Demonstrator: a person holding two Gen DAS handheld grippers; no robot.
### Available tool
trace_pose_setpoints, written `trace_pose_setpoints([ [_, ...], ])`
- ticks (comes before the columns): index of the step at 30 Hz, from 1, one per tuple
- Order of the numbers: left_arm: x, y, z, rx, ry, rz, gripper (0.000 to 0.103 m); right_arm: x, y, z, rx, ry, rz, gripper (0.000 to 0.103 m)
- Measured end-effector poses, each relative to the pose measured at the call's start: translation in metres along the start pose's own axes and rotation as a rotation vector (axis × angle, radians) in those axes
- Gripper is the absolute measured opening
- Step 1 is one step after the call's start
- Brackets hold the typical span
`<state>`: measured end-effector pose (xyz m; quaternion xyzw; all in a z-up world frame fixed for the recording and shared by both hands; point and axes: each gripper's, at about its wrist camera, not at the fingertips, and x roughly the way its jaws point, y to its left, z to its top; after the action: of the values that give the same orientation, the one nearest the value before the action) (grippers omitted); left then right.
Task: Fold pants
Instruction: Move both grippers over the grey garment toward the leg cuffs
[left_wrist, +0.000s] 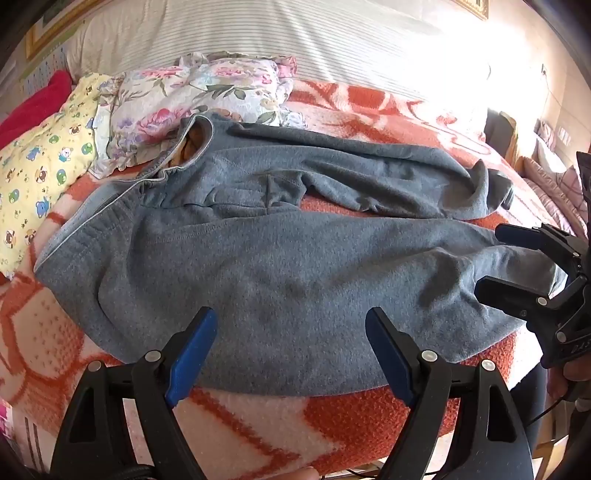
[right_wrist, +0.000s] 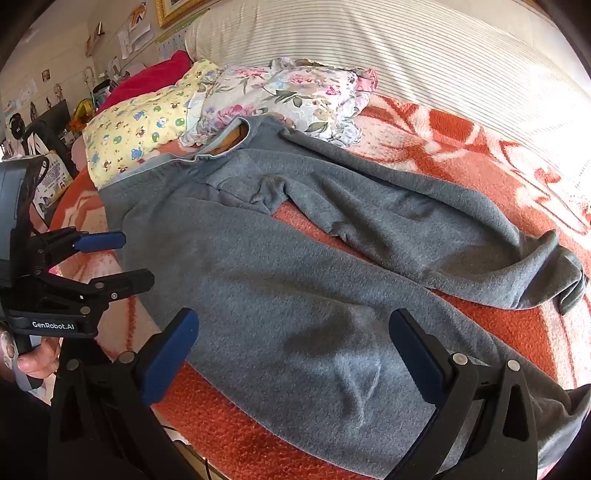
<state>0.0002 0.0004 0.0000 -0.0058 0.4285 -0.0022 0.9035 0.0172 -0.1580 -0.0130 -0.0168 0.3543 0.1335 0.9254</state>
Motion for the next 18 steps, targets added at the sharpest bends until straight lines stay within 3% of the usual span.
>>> trace_pose_setpoints([
  [18, 0.007, -0.009, -0.001, 0.023, 0.043, -0.051, 0.083, -0.011, -0.014, -0.010, 0.047, -0.021, -0.036, 0.103],
])
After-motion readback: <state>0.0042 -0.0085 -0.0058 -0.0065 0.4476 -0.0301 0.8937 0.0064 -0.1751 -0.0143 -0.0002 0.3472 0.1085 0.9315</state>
